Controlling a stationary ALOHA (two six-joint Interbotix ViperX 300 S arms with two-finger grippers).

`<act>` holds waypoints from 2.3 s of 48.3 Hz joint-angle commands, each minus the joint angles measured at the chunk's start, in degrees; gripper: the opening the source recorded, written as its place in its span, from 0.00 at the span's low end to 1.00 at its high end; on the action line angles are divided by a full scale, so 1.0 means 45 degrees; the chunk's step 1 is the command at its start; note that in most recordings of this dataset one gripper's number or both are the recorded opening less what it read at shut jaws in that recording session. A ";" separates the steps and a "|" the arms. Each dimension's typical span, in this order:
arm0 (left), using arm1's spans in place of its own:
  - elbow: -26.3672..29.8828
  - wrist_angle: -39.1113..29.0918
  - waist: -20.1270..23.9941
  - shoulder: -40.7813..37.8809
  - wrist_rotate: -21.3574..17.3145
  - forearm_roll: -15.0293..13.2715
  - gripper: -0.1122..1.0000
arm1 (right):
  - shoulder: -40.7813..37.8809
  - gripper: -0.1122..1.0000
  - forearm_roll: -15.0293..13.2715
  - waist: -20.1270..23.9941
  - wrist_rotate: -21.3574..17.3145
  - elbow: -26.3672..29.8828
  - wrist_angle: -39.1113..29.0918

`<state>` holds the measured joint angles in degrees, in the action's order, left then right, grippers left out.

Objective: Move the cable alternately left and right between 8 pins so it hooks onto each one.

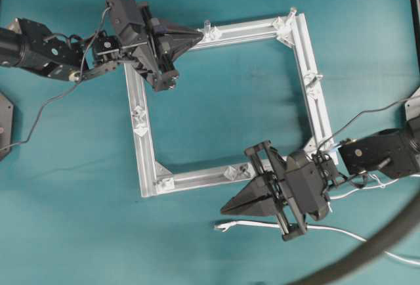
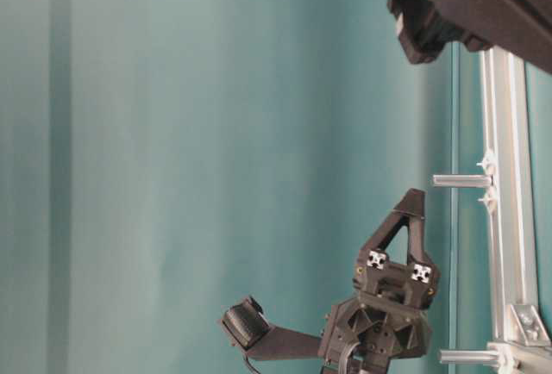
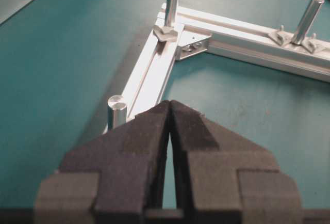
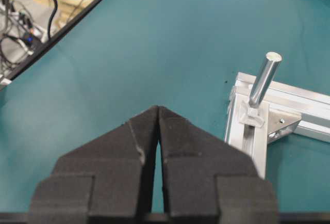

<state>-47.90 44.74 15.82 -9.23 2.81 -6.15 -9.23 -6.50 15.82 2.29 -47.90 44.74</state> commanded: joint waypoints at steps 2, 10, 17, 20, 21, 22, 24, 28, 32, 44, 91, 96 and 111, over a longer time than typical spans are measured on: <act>0.0352 -0.0449 -0.0273 0.0937 -0.0313 0.0605 0.09 | 0.0156 0.10 0.0020 0.0117 -0.0156 0.0273 -0.0156; 0.0391 -0.1953 -0.0352 0.1875 -0.0820 0.0605 0.14 | 0.0684 0.10 0.0000 0.0371 -0.0176 0.1016 -0.2441; 0.0371 -0.3047 -0.0566 0.2754 -0.0781 0.0605 0.14 | 0.1230 0.10 0.0020 0.0840 -0.0234 0.2148 -0.6758; 0.0332 -0.3574 -0.0664 0.3066 -0.0762 0.0605 0.14 | 0.1289 0.10 0.0059 0.0977 -0.0273 0.2734 -0.9043; 0.0313 -0.3770 -0.0684 0.3164 -0.0762 0.0605 0.14 | 0.1289 0.10 0.0059 0.0996 -0.0332 0.2891 -0.9648; 0.0293 -0.3984 -0.0723 0.3262 -0.0762 0.0605 0.14 | 0.1289 0.10 0.0059 0.1016 -0.0391 0.3066 -1.0176; 0.0293 -0.4434 -0.0781 0.3418 -0.0762 0.0605 0.14 | 0.1270 0.10 0.0059 0.1035 -0.0586 0.3359 -1.1016; 0.0254 -0.5332 -0.0898 0.3711 -0.0762 0.0605 0.17 | 0.1211 0.10 0.0059 0.1035 -0.1094 0.3848 -1.2051; 0.0234 -0.6094 -0.0996 0.4004 -0.0762 0.0605 0.26 | 0.1016 0.10 0.0059 0.1055 -0.1641 0.4199 -1.2559; -0.0215 -0.6914 -0.1289 0.4961 -0.0781 0.0605 0.67 | 0.0078 0.12 0.0059 0.1426 -0.2754 0.5039 -1.2793; -0.3105 -0.7422 -0.2090 0.8652 -0.0762 0.0605 0.73 | -0.1719 0.62 -0.0469 0.1504 -0.3594 0.5469 -1.2832; -0.3281 -0.7422 -0.2090 0.9004 -0.0762 0.0586 0.73 | -0.1777 0.62 -0.0488 0.1406 -0.3594 0.5469 -1.2676; -0.3848 -0.7520 -0.2090 0.9902 -0.0742 0.0605 0.73 | -0.2090 0.33 -0.0488 0.1230 -0.3594 0.5508 -1.2012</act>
<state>-65.13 10.99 6.59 34.01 -0.35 -3.69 -18.98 -8.53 22.24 -13.89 -24.17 -10.02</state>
